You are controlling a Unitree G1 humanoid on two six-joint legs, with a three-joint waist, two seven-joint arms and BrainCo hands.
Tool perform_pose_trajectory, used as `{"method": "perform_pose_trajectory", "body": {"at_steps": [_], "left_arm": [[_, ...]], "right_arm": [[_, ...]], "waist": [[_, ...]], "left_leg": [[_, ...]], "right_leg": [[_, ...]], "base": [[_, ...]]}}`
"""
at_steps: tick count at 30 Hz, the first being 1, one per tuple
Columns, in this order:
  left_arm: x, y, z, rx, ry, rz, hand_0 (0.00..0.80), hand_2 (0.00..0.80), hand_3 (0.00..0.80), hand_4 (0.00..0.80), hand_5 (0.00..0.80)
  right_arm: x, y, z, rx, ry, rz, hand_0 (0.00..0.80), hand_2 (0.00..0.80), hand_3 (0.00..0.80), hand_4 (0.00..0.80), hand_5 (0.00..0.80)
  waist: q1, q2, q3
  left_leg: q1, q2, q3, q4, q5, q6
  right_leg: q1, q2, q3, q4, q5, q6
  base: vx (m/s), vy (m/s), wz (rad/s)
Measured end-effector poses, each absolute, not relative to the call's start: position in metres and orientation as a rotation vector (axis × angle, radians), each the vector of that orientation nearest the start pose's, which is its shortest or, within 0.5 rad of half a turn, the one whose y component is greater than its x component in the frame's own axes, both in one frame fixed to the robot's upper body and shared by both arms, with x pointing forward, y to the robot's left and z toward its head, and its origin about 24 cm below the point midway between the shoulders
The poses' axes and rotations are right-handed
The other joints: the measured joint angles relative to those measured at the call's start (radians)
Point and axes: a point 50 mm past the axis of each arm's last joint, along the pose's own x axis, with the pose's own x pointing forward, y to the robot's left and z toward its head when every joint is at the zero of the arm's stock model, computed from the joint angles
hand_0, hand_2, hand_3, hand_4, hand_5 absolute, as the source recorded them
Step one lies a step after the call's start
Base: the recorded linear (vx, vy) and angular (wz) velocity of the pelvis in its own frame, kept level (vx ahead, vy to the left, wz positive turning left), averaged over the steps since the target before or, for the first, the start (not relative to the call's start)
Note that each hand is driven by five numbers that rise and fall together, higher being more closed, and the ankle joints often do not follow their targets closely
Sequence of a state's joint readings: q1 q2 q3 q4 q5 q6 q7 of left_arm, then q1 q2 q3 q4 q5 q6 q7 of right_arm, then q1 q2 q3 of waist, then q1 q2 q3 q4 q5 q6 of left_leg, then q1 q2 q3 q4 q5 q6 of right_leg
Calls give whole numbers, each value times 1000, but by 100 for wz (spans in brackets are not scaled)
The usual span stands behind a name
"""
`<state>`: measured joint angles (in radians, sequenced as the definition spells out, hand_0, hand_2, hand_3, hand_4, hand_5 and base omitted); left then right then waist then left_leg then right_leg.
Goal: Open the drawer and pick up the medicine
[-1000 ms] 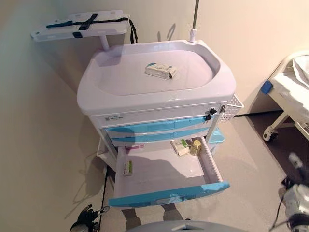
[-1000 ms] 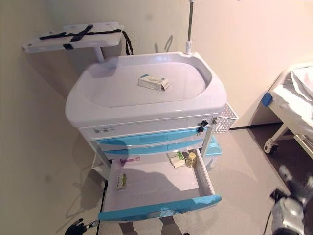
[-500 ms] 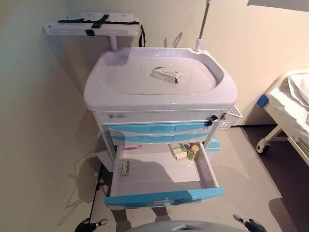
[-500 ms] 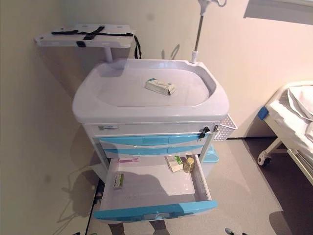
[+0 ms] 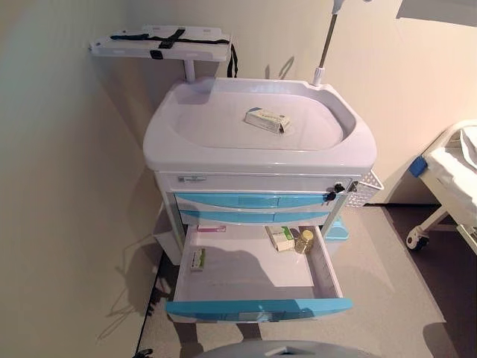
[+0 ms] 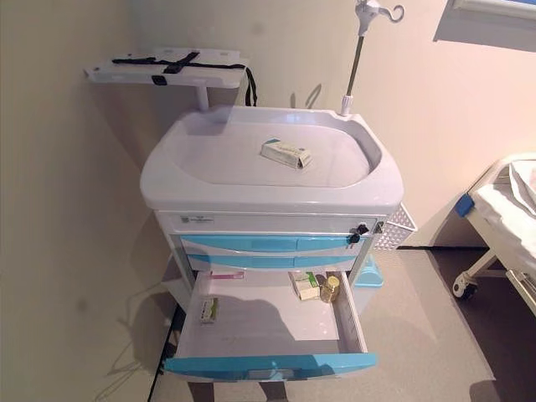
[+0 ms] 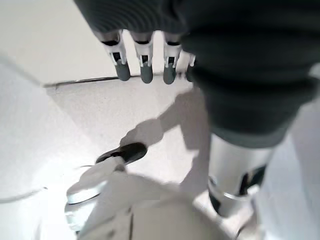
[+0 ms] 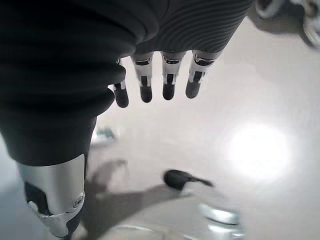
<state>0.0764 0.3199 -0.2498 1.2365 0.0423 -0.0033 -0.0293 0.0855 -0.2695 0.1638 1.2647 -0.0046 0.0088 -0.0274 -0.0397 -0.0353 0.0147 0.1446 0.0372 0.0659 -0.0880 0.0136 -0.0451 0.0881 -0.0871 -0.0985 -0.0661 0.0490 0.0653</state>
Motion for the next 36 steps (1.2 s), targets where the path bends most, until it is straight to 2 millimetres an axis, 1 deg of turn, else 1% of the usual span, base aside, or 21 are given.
{"method": "perform_pose_trajectory", "body": {"at_steps": [1,2,6,9,11,13,14,15,17,19,20,21,23,25,27,28,29,31,32,34,36], "left_arm": [[55,255,-161,458,1338,-102,0,0,0,0,0],[62,255,-161,503,1333,-162,0,0,0,0,0],[92,243,-158,599,1260,-316,0,0,0,0,0],[110,231,-155,642,1205,-398,0,0,0,0,0],[119,226,-153,670,1171,-433,0,0,0,0,0],[140,219,-147,697,1106,-452,0,0,0,0,0],[154,216,-141,730,1051,-476,0,0,0,0,0],[173,212,-133,747,996,-476,0,0,0,0,0],[196,204,-122,782,912,-504,0,0,0,0,0],[211,199,-113,796,854,-514,0,0,0,0,0],[226,192,-103,813,789,-537,0,0,0,0,0],[246,181,-86,828,687,-560,0,0,0,0,0],[276,164,-55,847,536,-599,0,0,0,0,0],[292,155,-30,893,412,-638,0,0,0,0,0],[298,147,-6,893,310,-676,0,0,0,0,0],[304,144,13,870,230,-687,0,0,0,0,0],[308,144,19,863,211,-679,0,0,0,0,0],[316,151,52,854,116,-664,0,0,0,0,0],[319,154,57,845,108,-645,0,0,0,0,0],[323,166,81,853,55,-614,0,0,0,0,0],[330,171,96,852,13,-566,0,0,0,0,0]], "right_arm": [[39,-250,-166,-354,1377,-50,0,0,0,0,0],[49,-254,-164,-370,1355,-40,0,0,0,0,0],[43,-257,-164,-373,1385,-32,0,0,0,0,0],[45,-260,-163,-376,1383,-30,0,0,0,0,0],[57,-265,-160,-390,1355,-34,0,0,0,0,0],[64,-268,-157,-407,1338,-32,0,0,0,0,0],[86,-271,-153,-422,1286,-35,0,0,0,0,0],[99,-272,-149,-431,1249,-35,0,0,0,0,0],[108,-271,-147,-436,1224,-33,0,0,0,0,0],[113,-270,-146,-445,1210,-21,0,0,0,0,0],[117,-271,-144,-462,1199,-10,0,0,0,0,0],[127,-271,-141,-467,1170,-10,0,0,0,0,0],[145,-271,-135,-474,1129,-13,0,0,0,0,0],[154,-271,-131,-480,1103,-14,0,0,0,0,0],[157,-271,-130,-486,1094,-10,0,0,0,0,0],[160,-271,-129,-488,1089,-11,0,0,0,0,0],[160,-271,-129,-488,1088,-9,0,0,0,0,0],[161,-269,-129,-503,1088,9,0,0,0,0,0],[161,-269,-129,-504,1091,11,0,0,0,0,0],[162,-269,-129,-506,1087,16,0,0,0,0,0],[163,-269,-129,-507,1087,16,0,0,0,0,0]], "waist": [[-7,2,1],[1,13,10],[-45,27,32],[-61,35,58],[-62,51,83],[-79,37,129],[-70,40,163],[-82,33,195],[-83,23,224],[-86,18,241],[-83,12,252],[-83,14,276],[-81,15,324],[-84,16,345],[-82,22,352],[-81,25,363],[-79,28,365],[-80,31,373],[-77,35,375],[-77,36,377],[-69,41,381]], "left_leg": [[0,-8,11,0,-1,0],[-7,-2,25,-1,0,1],[-18,-5,51,-5,-3,0],[-34,-9,77,0,1,4],[-55,-6,102,1,5,9],[-116,-19,125,60,-11,13],[-157,-21,128,84,-14,18],[-189,-32,133,109,-15,24],[-229,-37,144,141,-27,29],[-248,-40,153,160,-34,32],[-292,-38,155,200,-44,32],[-342,-40,156,238,-53,41],[-408,-40,151,294,-61,44],[-440,-32,152,338,-80,46],[-469,-23,150,375,-93,45],[-486,-20,150,398,-104,49],[-488,-20,150,404,-105,49],[-527,-13,144,455,-126,50],[-530,-14,144,458,-126,50],[-571,-9,138,504,-141,48],[-595,-7,131,536,-147,44]], "right_leg": [[-8,1,9,4,0,0],[-25,-2,23,19,-4,5],[-59,-3,45,26,-6,11],[-98,1,72,47,-3,9],[-136,-1,90,68,2,14],[-212,-5,111,114,15,6],[-264,-14,122,141,20,9],[-296,-21,124,151,32,10],[-329,-25,137,157,35,20],[-345,-27,144,161,38,24],[-386,-30,148,182,37,23],[-427,-35,150,207,38,25],[-479,-40,156,239,41,27],[-502,-39,161,258,40,26],[-525,-38,161,284,33,20],[-539,-38,162,302,28,18],[-542,-39,162,308,26,20],[-581,-38,162,356,4,17],[-584,-39,162,365,4,18],[-626,-37,162,415,-16,15],[-652,-36,162,453,-31,16]], "base": [[15,63,-34],[27,41,-28],[16,47,-22],[-67,64,-31],[-166,79,-40],[-205,68,-42],[-186,33,-48],[-233,38,-41],[-114,19,-18],[-137,27,-12],[-145,17,0],[-168,14,0],[-85,-10,8],[-54,-18,-2],[-44,-21,-2],[-39,-33,2],[-43,-34,3],[-33,-30,4],[-23,-26,4],[-26,-32,6],[-34,-40,8]]}}
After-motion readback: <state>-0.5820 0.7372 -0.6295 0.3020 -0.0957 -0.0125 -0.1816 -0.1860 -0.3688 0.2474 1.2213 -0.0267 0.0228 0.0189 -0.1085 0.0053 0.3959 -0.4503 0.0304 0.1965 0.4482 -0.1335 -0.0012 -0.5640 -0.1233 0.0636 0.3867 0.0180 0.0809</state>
